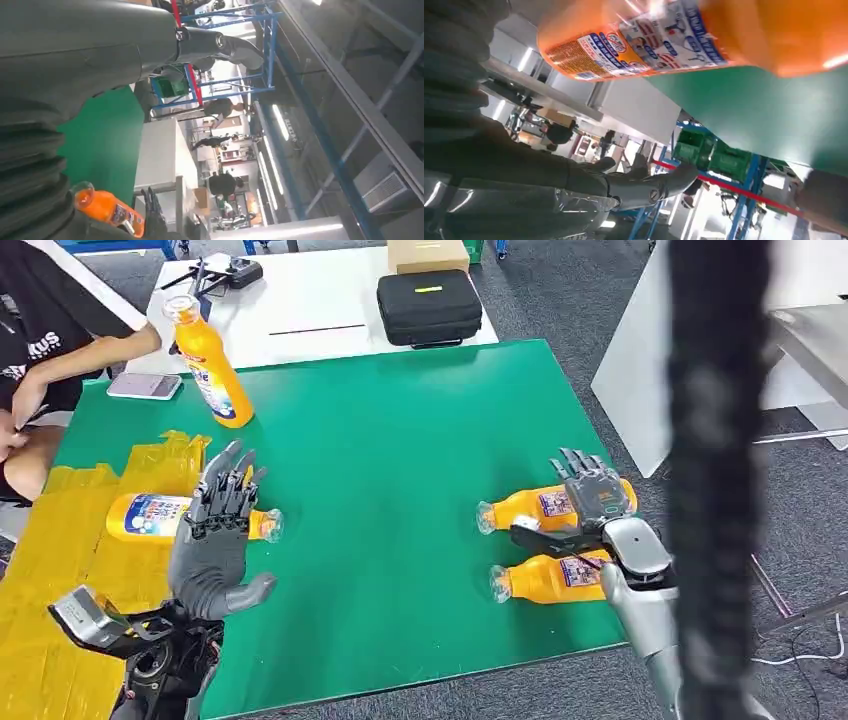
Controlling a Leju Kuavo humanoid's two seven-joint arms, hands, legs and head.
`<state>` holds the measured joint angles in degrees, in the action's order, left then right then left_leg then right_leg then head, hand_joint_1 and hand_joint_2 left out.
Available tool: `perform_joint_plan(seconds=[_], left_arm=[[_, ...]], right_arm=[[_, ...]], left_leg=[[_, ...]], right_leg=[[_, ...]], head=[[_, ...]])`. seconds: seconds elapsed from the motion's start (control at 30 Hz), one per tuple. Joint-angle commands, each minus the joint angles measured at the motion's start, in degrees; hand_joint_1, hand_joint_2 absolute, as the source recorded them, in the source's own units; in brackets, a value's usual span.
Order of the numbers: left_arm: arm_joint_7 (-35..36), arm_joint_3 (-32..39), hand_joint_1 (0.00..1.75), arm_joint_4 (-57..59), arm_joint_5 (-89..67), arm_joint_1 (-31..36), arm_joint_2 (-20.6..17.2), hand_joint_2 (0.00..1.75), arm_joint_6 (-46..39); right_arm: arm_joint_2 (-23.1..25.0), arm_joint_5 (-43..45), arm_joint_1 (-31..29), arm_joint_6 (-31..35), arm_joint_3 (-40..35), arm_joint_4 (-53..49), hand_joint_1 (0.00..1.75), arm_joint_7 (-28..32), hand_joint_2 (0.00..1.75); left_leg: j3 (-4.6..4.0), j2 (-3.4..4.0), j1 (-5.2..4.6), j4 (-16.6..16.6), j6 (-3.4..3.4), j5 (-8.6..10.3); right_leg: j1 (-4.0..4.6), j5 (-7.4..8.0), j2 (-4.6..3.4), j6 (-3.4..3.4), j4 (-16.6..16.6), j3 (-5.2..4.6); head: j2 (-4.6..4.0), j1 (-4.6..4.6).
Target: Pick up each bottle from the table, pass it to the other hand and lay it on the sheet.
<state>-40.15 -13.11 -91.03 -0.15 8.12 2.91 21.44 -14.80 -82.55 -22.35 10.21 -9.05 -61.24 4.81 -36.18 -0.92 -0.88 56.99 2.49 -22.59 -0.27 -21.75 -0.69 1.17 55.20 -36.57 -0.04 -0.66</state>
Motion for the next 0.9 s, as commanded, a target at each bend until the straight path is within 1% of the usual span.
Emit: perform_joint_plan(seconds=[0.03, 0.07, 0.1, 0.17, 0.2, 0.23, 0.27, 0.3, 0.33, 0.37, 0.5, 0.53, 0.6, 0.63, 0.7, 0.73, 0.77, 0.8, 0.83, 0.9], left_arm=[[0.15, -0.20, 0.00, 7.58, -0.67, 3.57, 0.81, 1.75, -0.70], [0.15, -0.26, 0.00, 7.40, -0.58, 3.31, 0.76, 1.75, -0.87], [0.15, -0.30, 0.00, 7.46, -0.51, 3.23, 0.77, 1.75, -0.90], [0.15, -0.46, 0.00, 7.65, -0.41, 3.05, 0.82, 1.75, -0.74], [0.15, -0.46, 0.00, 7.65, -0.41, 3.05, 0.82, 1.75, -0.74], [0.15, -0.68, 0.00, 8.02, -0.46, 3.11, 0.77, 1.75, -0.94], [0.15, -0.79, 0.00, 8.23, -0.61, 3.19, 0.74, 1.75, -1.19], [0.15, -0.70, 0.00, 8.38, -0.59, 3.28, 0.80, 1.75, -1.25], [0.15, -0.58, 0.00, 8.37, -0.45, 3.29, 0.81, 1.75, -1.16], [0.15, -0.44, 0.00, 8.22, -0.29, 3.16, 0.75, 1.75, -1.07], [0.15, -0.44, 0.00, 8.22, -0.29, 3.16, 0.75, 1.75, -1.07], [0.15, -0.44, 0.00, 8.22, -0.29, 3.16, 0.75, 1.75, -1.07], [0.15, -0.44, 0.00, 8.22, -0.29, 3.16, 0.75, 1.75, -1.07], [0.15, -0.44, 0.00, 8.22, -0.29, 3.16, 0.75, 1.75, -1.07], [0.15, -0.37, 0.00, 8.05, -0.29, 2.95, 0.65, 1.75, -1.14], [0.15, -0.37, 0.00, 7.96, -0.27, 2.85, 0.67, 1.75, -1.14], [0.15, -0.37, 0.00, 7.83, -0.24, 2.79, 0.67, 1.75, -1.13], [0.15, -0.36, 0.00, 7.79, -0.12, 2.79, 0.72, 1.75, -1.06], [0.15, -0.36, 0.00, 7.81, 0.02, 2.81, 0.74, 1.75, -0.93], [0.15, -0.41, 0.00, 8.32, 0.37, 3.05, 0.83, 1.75, -0.44]], right_arm=[[-0.82, -0.40, -7.19, 1.80, 1.67, 16.48, 0.00, 0.78, 1.75], [-0.64, -0.07, -8.37, 1.83, 1.76, 18.63, 0.00, 1.26, 1.75], [-0.50, 0.27, -9.06, 1.70, 1.93, 19.70, 0.00, 1.46, 1.75], [-0.57, 0.76, -11.67, 0.79, 1.99, 24.21, 0.00, 2.24, 1.75], [-0.57, 0.76, -11.67, 0.79, 1.99, 24.21, 0.00, 2.24, 1.75], [-0.76, 0.61, -12.96, 1.02, 1.84, 26.48, 0.00, 2.30, 1.75], [-0.97, 0.62, -14.39, 0.91, 1.80, 28.69, 0.00, 2.39, 1.75], [-1.21, 0.96, -15.94, 1.13, 1.81, 30.86, 0.00, 3.07, 1.75], [-1.36, 1.08, -16.85, 1.47, 1.71, 32.29, 0.00, 3.39, 1.75], [-1.54, 1.23, -18.02, 1.40, 1.57, 33.76, 0.00, 3.93, 1.75], [-1.54, 1.23, -18.02, 1.40, 1.57, 33.76, 0.00, 3.93, 1.75], [-1.54, 1.23, -18.02, 1.40, 1.57, 33.76, 0.00, 3.93, 1.75], [-1.54, 1.23, -18.02, 1.40, 1.57, 33.76, 0.00, 3.93, 1.75], [-1.54, 1.23, -18.02, 1.40, 1.57, 33.76, 0.00, 3.93, 1.75], [-1.20, 1.30, -18.40, 1.14, 1.44, 34.41, 0.00, 4.05, 1.75], [-1.05, 1.38, -18.68, 0.91, 1.38, 34.89, 0.00, 4.15, 1.75], [-0.87, 1.62, -19.29, 0.74, 1.27, 35.92, 0.00, 4.41, 1.75], [-0.78, 1.73, -19.58, 0.30, 1.21, 36.55, 0.00, 4.41, 1.75], [-0.71, 1.84, -19.98, -0.20, 1.17, 37.04, 0.00, 4.40, 1.75], [-0.75, 2.64, -20.83, -2.24, 1.40, 38.56, 0.00, 4.64, 1.75]], left_leg=[[0.50, 0.01, 0.05, 0.03, -0.24, -0.21], [0.32, 0.02, 0.03, -0.01, -0.16, -0.11], [0.42, 0.03, 0.04, 0.00, -0.19, -0.16], [0.24, 0.09, 0.00, -0.03, -0.11, -0.08], [0.35, 0.10, 0.02, 0.01, -0.17, -0.15], [0.27, 0.12, 0.00, -0.01, -0.13, -0.11], [0.42, 0.15, 0.02, 0.04, -0.19, -0.19], [0.29, 0.08, 0.02, 0.00, -0.15, -0.11], [0.44, 0.12, 0.02, 0.05, -0.20, -0.20], [0.31, 0.10, -0.01, 0.03, -0.16, -0.13], [0.17, 0.05, 0.01, -0.01, -0.11, -0.05], [0.35, 0.07, 0.03, 0.03, -0.18, -0.15], [0.17, 0.05, 0.02, -0.01, -0.11, -0.07], [0.35, 0.08, 0.03, 0.03, -0.18, -0.16], [0.17, 0.05, 0.02, -0.01, -0.11, -0.07], [0.41, 0.09, 0.03, 0.05, -0.20, -0.21], [0.26, 0.09, 0.02, 0.00, -0.14, -0.11], [0.18, 0.09, 0.01, -0.01, -0.11, -0.07], [0.36, 0.15, 0.03, 0.05, -0.18, -0.19], [0.19, 0.11, 0.02, 0.01, -0.12, -0.09]], right_leg=[[0.06, -0.21, 0.13, -0.02, 0.00, 0.53], [0.03, -0.12, 0.08, -0.01, -0.02, 0.34], [0.05, -0.16, 0.10, -0.02, -0.03, 0.45], [0.01, -0.06, -0.01, 0.00, -0.03, 0.22], [0.02, -0.13, 0.01, -0.01, 0.00, 0.35], [0.01, -0.08, -0.02, 0.00, -0.01, 0.25], [0.03, -0.16, -0.01, -0.01, 0.02, 0.40], [0.03, -0.09, 0.02, 0.00, -0.02, 0.29], [0.03, -0.18, 0.02, 0.00, 0.04, 0.43], [0.00, -0.12, 0.02, 0.00, 0.03, 0.29], [0.02, -0.04, 0.03, 0.00, -0.02, 0.17], [0.04, -0.14, 0.05, -0.01, 0.02, 0.35], [0.02, -0.05, 0.03, 0.00, -0.02, 0.18], [0.04, -0.15, 0.04, -0.01, 0.01, 0.35], [0.03, -0.05, 0.03, -0.01, -0.03, 0.18], [0.04, -0.19, 0.04, -0.02, 0.04, 0.41], [0.02, -0.10, 0.01, -0.01, 0.00, 0.25], [0.01, -0.05, -0.01, -0.01, -0.01, 0.17], [0.04, -0.14, -0.03, -0.02, 0.03, 0.34], [0.02, -0.05, -0.02, 0.00, -0.01, 0.19]], head=[[0.00, 0.00], [0.00, 0.00], [0.00, 0.00], [0.00, 0.00], [0.00, 0.00], [0.00, -0.02], [0.00, 0.00], [0.00, 0.00], [0.00, -0.02], [0.00, 0.00], [0.00, 0.00], [0.00, 0.00], [0.00, -0.02], [0.00, 0.00], [0.00, 0.00], [0.00, -0.02], [0.00, 0.00], [0.00, -0.02], [0.00, 0.00], [0.00, 0.00]])
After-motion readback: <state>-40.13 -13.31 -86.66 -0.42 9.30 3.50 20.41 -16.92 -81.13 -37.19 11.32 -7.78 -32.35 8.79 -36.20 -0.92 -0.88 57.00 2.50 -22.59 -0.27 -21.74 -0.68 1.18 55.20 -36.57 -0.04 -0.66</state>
